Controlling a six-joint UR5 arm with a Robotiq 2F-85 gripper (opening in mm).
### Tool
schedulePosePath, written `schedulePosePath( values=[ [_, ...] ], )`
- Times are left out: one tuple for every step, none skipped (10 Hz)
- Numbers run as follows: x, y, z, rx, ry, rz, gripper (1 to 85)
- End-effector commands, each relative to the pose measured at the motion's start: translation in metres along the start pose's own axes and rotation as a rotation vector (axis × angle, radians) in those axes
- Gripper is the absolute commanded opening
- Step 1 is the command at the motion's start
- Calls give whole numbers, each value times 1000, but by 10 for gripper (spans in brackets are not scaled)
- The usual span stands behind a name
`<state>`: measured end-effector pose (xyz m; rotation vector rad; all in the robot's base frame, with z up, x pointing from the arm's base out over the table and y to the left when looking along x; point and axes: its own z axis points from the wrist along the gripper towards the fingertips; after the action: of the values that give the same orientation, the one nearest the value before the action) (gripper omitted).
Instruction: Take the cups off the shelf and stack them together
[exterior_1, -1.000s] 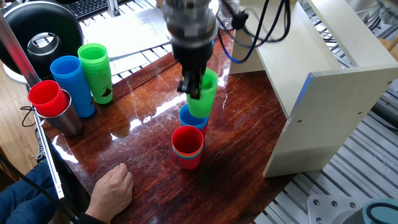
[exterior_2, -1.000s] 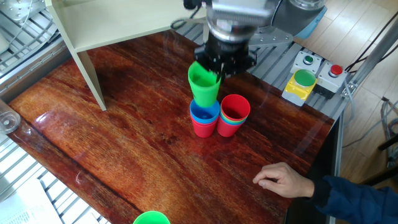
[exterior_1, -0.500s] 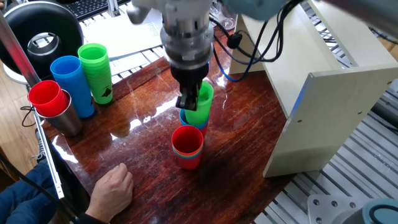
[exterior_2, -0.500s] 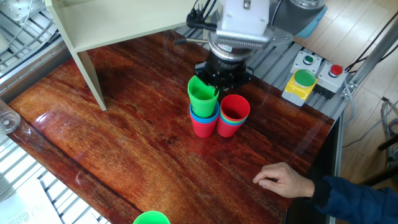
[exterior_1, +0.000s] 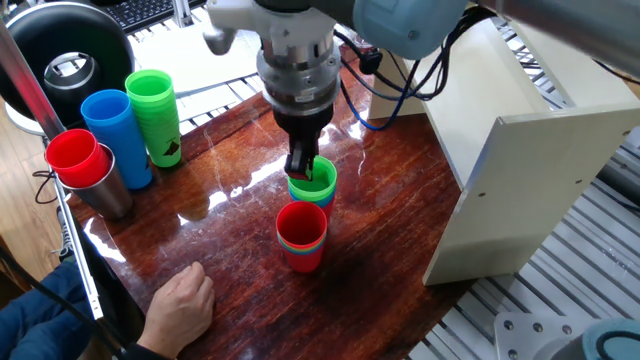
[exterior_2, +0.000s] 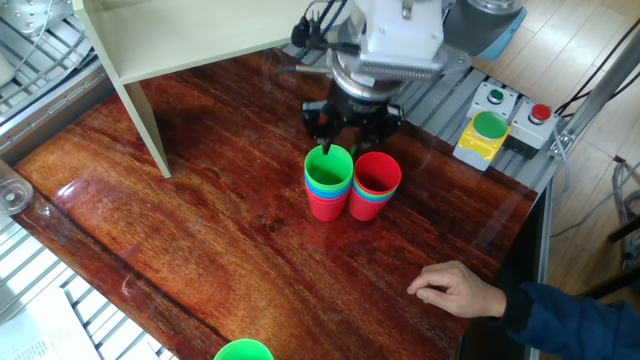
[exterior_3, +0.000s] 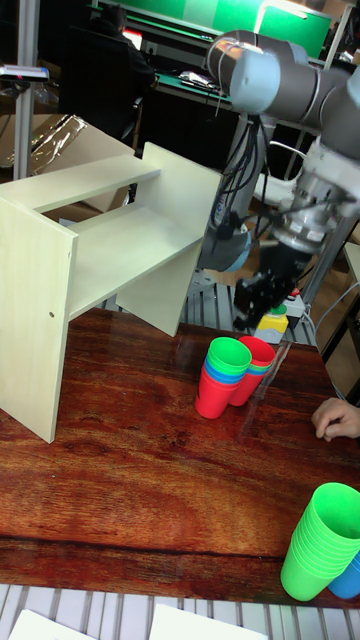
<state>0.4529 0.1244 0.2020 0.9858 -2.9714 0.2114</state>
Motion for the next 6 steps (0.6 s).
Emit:
schedulePosePath(
  values=[
    [30,-1,-69,-109,52,120,13],
    [33,11,-103,-243,23,278,13],
    [40,-7,-120,-246,-13,313,13],
    [47,-13,-134,-272,-33,358,13],
    [51,-16,-141,-270,-46,392,13],
    [60,-29,-142,-210,-43,396,13]
  ],
)
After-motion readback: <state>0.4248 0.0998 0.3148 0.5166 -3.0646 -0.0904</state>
